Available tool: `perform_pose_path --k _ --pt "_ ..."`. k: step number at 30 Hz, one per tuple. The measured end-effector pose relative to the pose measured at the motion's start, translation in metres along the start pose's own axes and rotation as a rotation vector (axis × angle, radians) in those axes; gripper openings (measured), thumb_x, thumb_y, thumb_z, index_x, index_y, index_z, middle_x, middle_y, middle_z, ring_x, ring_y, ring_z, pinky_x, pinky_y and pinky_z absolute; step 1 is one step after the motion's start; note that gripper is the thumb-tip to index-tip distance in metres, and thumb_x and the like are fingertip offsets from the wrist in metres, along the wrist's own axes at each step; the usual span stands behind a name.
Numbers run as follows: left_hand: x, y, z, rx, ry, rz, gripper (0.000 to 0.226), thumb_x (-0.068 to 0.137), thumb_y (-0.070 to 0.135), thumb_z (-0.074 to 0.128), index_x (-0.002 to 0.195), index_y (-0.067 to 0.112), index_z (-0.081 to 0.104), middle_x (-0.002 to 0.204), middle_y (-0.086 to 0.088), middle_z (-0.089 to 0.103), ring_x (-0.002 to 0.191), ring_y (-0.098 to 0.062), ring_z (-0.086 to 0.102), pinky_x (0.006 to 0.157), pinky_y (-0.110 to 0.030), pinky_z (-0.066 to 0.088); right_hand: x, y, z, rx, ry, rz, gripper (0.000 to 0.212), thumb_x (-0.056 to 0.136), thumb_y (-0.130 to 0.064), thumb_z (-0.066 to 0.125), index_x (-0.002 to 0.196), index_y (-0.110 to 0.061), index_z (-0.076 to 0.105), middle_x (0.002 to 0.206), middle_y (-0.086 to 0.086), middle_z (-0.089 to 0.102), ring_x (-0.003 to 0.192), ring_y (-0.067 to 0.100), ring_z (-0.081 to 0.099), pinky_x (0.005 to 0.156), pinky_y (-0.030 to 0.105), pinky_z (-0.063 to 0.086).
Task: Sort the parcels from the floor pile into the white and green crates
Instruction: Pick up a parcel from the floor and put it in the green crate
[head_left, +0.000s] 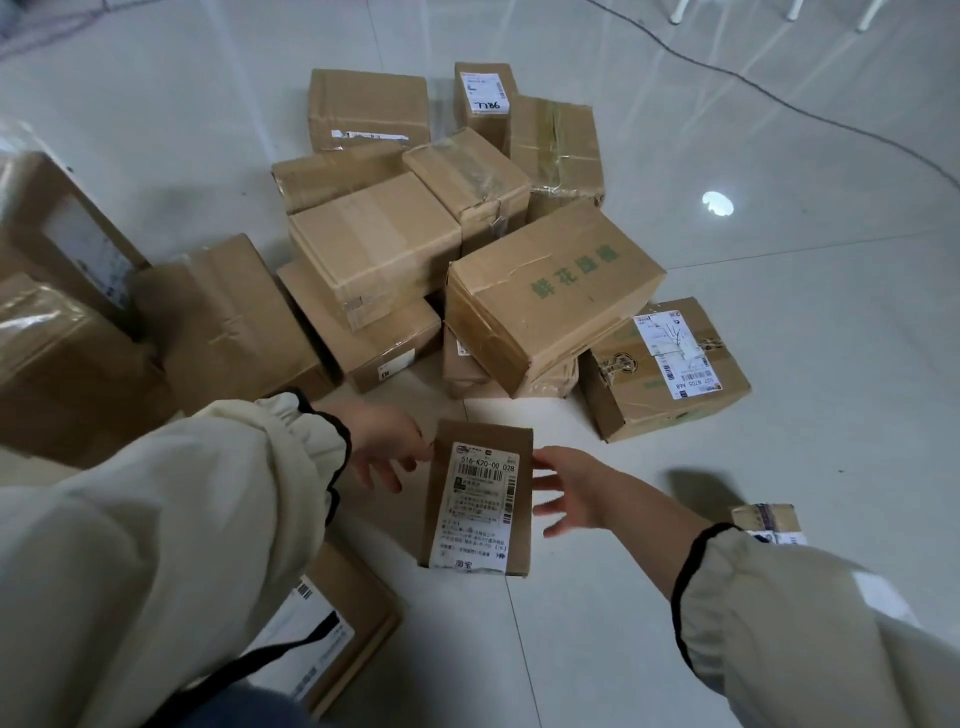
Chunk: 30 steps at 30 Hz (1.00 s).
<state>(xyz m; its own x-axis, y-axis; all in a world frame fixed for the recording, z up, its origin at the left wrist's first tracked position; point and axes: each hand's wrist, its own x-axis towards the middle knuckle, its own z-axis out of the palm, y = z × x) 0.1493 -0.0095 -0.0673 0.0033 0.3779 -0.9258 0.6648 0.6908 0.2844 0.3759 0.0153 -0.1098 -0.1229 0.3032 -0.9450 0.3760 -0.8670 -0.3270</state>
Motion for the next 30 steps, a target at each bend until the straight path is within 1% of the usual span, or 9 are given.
perform_pose_path --k 3,6,9,11,13,16,20,24,30 --pt "0.006 -0.006 0.008 -0.005 -0.054 0.002 0.045 0.100 0.032 0.043 0.138 0.009 0.043 0.133 -0.010 0.055 0.107 -0.028 0.063 0.089 -0.043 0.047 -0.002 -0.002 0.012 0.050 -0.131 -0.010 0.034 0.096 -0.032 0.047 0.127 -0.019 0.051 0.129 0.009 0.053 0.118 0.036 0.049 0.090 0.056 0.040" --pt "0.008 -0.007 0.006 -0.046 0.054 0.061 0.037 0.100 0.030 0.039 0.128 0.010 0.052 0.120 -0.007 0.063 0.101 -0.023 0.065 0.086 -0.041 0.050 0.001 -0.010 0.025 0.104 -0.166 -0.095 0.031 0.099 -0.023 0.044 0.128 -0.024 0.055 0.128 0.005 0.054 0.119 0.030 0.046 0.095 0.051 0.042" --pt "0.007 -0.011 -0.010 -0.132 0.192 0.078 0.028 0.099 0.030 0.042 0.117 0.013 0.056 0.113 -0.005 0.064 0.095 -0.023 0.066 0.077 -0.039 0.054 0.003 -0.019 0.035 0.110 -0.165 -0.169 0.043 0.098 -0.018 0.047 0.140 -0.026 0.043 0.145 0.004 0.042 0.134 0.030 0.034 0.106 0.050 0.034" --pt "0.005 -0.018 -0.015 -0.169 0.169 0.054 0.030 0.098 0.034 0.045 0.119 0.015 0.056 0.118 -0.006 0.064 0.097 -0.026 0.066 0.077 -0.041 0.054 0.001 -0.021 0.047 -0.090 -0.062 -0.215 0.051 0.097 -0.022 0.050 0.145 -0.028 0.033 0.153 0.002 0.030 0.142 0.033 0.023 0.109 0.056 0.024" --pt "0.003 -0.024 -0.013 -0.182 0.127 0.018 0.034 0.098 0.032 0.046 0.127 0.015 0.052 0.120 -0.009 0.063 0.097 -0.030 0.065 0.080 -0.044 0.053 0.004 -0.020 0.059 -0.178 -0.038 -0.231 0.056 0.095 -0.025 0.053 0.146 -0.030 0.029 0.151 0.004 0.033 0.139 0.037 0.028 0.109 0.060 0.026" --pt "0.003 -0.028 -0.006 -0.200 0.122 0.021 0.037 0.099 0.028 0.044 0.134 0.016 0.045 0.119 -0.012 0.062 0.091 -0.029 0.063 0.076 -0.042 0.053 0.012 -0.019 0.072 -0.142 -0.081 -0.224 0.054 0.094 -0.020 0.054 0.142 -0.031 0.031 0.144 0.009 0.044 0.132 0.040 0.038 0.103 0.066 0.033" --pt "0.000 -0.028 -0.005 -0.231 0.156 0.032 0.036 0.100 0.026 0.045 0.134 0.015 0.045 0.120 -0.012 0.062 0.089 -0.028 0.063 0.074 -0.038 0.053 0.009 -0.023 0.069 -0.159 -0.086 -0.227 0.047 0.097 -0.016 0.050 0.140 -0.029 0.034 0.137 0.011 0.051 0.127 0.040 0.045 0.102 0.065 0.034" --pt "-0.008 -0.027 -0.005 -0.240 0.157 0.034 0.037 0.100 0.026 0.044 0.134 0.015 0.044 0.120 -0.012 0.062 0.089 -0.027 0.063 0.073 -0.036 0.053 -0.002 -0.024 0.068 -0.182 -0.091 -0.225 0.050 0.098 -0.015 0.049 0.143 -0.029 0.031 0.137 0.010 0.050 0.128 0.038 0.045 0.103 0.064 0.033" --pt "-0.047 -0.025 0.000 -0.295 0.222 0.033 0.023 0.099 0.025 0.046 0.119 0.015 0.050 0.093 -0.003 0.063 0.086 -0.024 0.064 0.079 -0.038 0.056 -0.052 -0.037 0.077 -0.271 -0.038 -0.257 0.046 0.097 -0.015 0.046 0.139 -0.031 0.035 0.134 0.009 0.053 0.121 0.035 0.050 0.097 0.061 0.041"
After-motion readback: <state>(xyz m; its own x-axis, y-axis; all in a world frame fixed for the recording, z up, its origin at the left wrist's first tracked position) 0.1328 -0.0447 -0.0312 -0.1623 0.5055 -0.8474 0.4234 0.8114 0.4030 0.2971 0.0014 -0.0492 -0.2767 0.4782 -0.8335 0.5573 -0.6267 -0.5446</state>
